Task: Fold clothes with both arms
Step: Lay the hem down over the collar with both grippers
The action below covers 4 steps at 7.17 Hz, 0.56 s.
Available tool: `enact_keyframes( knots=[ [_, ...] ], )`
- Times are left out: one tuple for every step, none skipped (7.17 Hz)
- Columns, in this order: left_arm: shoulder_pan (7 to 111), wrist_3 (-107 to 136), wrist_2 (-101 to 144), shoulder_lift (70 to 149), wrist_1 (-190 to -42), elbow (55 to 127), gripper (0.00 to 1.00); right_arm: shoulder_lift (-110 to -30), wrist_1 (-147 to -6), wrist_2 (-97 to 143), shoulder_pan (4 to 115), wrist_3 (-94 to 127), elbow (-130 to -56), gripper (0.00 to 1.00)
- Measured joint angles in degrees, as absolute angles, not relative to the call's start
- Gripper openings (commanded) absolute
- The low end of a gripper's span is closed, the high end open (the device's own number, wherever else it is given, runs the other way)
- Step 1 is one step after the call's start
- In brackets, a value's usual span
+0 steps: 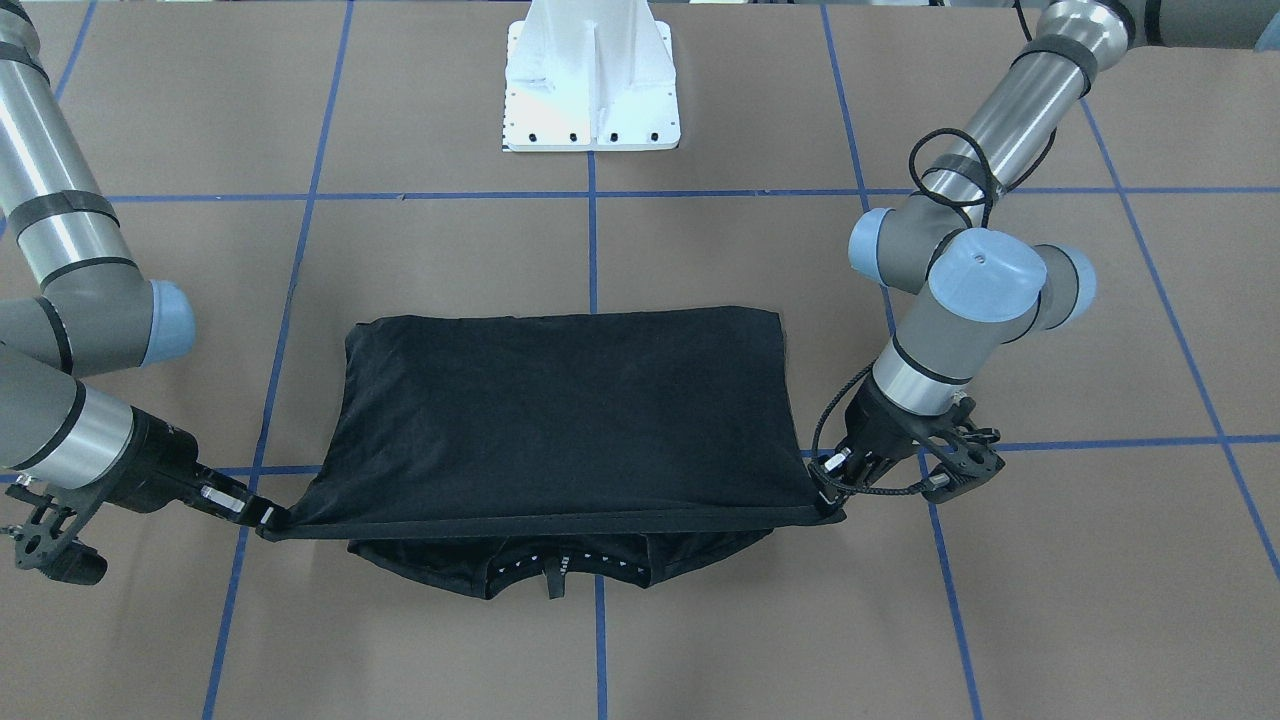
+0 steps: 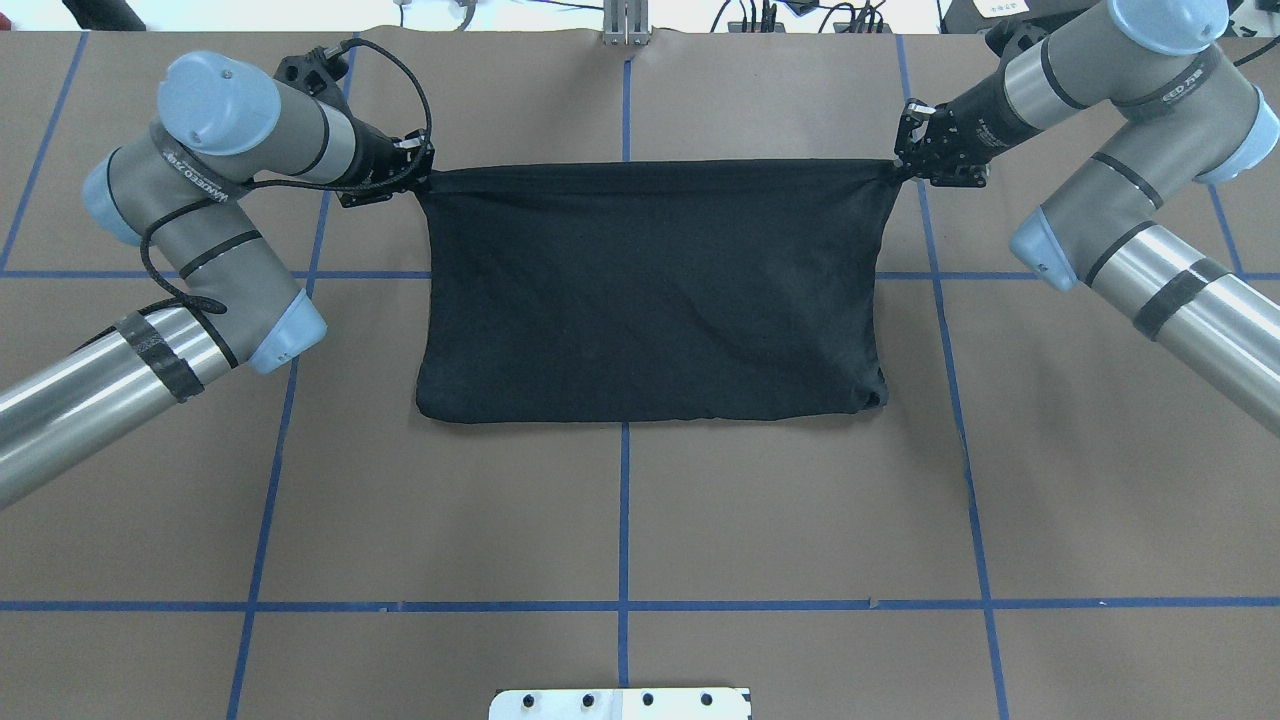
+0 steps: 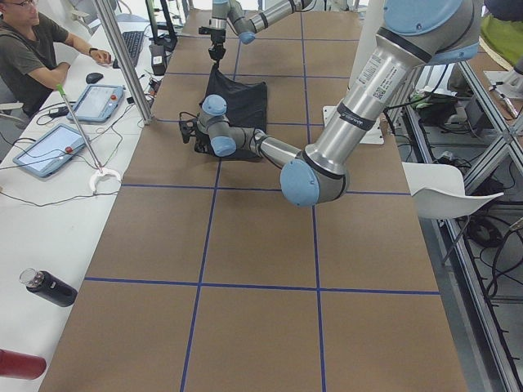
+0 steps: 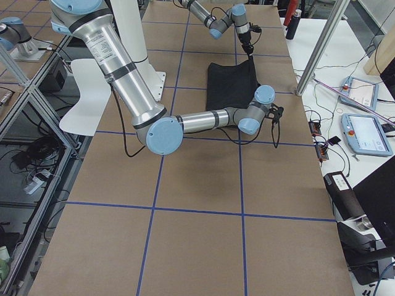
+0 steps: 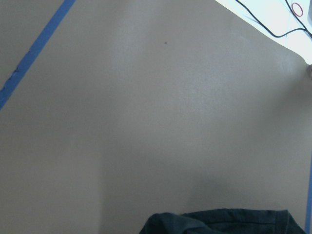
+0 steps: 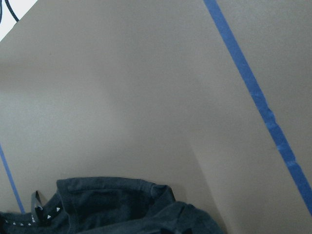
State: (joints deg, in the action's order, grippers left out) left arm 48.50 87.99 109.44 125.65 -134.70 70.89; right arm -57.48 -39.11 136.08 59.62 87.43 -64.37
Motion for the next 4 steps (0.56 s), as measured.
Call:
enact_keyframes(
  knots=[
    [48.51, 87.98, 109.43, 125.69, -135.18, 70.46, 0.00, -57.48, -39.09, 136.06, 59.60, 87.41, -64.08, 0.00],
    [48.50, 88.02, 109.42, 125.78, -135.35, 70.35, 0.00, -57.38, -39.08, 136.06, 59.60, 87.45, -63.96, 0.00],
    [48.47, 88.45, 109.44, 125.96, -135.43, 70.39, 0.00, -57.09, -39.09, 136.05, 59.60, 87.54, -63.93, 0.00],
    [48.41, 89.69, 109.48, 126.36, -135.44, 70.44, 0.00, -56.58, -39.13, 136.05, 59.59, 87.64, -63.92, 0.00]
  ],
)
